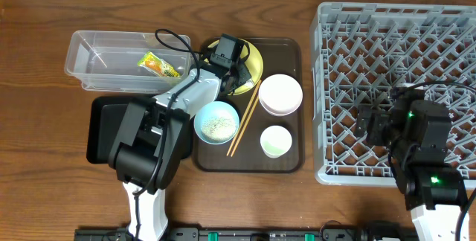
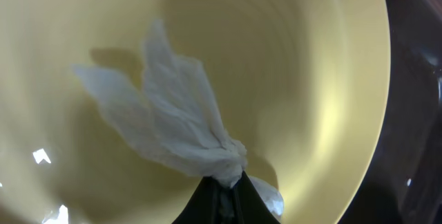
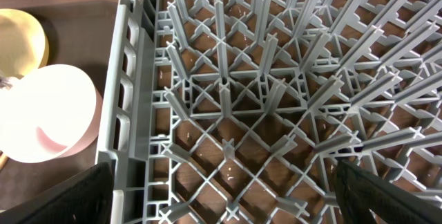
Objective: Sort waste into correct bins and load items into the dishwasher rack
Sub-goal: 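Carry the tissue with the left gripper and release it into the clear bin, then reach the left gripper to the light-blue bowl rim and grasp it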
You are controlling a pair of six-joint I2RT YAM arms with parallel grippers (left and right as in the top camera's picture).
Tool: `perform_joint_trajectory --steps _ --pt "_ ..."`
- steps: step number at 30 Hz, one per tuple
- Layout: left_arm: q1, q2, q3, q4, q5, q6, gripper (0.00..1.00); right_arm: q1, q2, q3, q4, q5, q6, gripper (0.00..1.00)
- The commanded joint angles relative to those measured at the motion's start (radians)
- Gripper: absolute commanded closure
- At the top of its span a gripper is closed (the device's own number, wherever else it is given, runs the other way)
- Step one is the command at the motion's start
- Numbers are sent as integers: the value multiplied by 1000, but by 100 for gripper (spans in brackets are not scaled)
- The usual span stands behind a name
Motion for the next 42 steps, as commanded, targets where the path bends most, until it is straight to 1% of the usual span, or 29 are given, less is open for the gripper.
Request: perform_joint_trajectory --steps 1,3,8,10,11,15,19,20,21,23,24,25,26,28,30,33,35,38,42 --pt "18 -58 -7 -10 0 16 94 15 -4 21 -3 -5 5 1" --pt "34 -108 -7 -10 0 18 94 15 -4 21 -3 -4 5 1" --pt "88 -262 -7 -10 -2 121 94 15 -4 21 -2 -4 5 1" --pt "118 -323 -7 -19 -6 192 93 15 -4 21 -3 -4 5 1" --pt "127 -338 -7 -27 -12 204 93 15 -4 21 -3 -4 5 1" --pt "202 -400 -7 -124 -86 207 93 15 -4 21 -3 -5 6 1" --pt "284 -397 -7 -209 -92 169 93 15 -4 21 -2 -5 5 1" --pt "300 -393 -7 -223 -92 160 92 15 -4 21 -2 -5 5 1" --pt "318 -389 -7 -234 -93 159 87 15 -4 21 -2 -5 5 1" --pt "344 -384 -7 -240 -92 159 83 15 -4 21 -2 -5 5 1" --pt "351 -382 -7 -239 -92 160 74 15 -4 21 -3 -5 5 1" --pt "357 -382 -7 -239 -92 160 61 15 -4 21 -3 -5 6 1" --pt "362 -382 -7 -239 -92 167 51 15 -4 21 -3 -5 5 1" --pt "362 -385 -7 -239 -92 214 45 15 -4 21 -3 -4 5 1" --pt "359 -391 -7 -245 -92 261 44 15 -4 21 -3 -5 6 1" --pt "345 -413 -7 -273 -92 292 44 15 -4 21 -3 -4 5 1" --pt "324 -431 -7 -292 -88 335 44 15 -4 21 -3 -4 5 1" --pt "266 -455 -7 -332 -88 399 44 15 -4 21 -3 -5 5 1" --pt "143 -455 -7 -422 -88 511 44 15 -4 21 -3 -5 5 1"
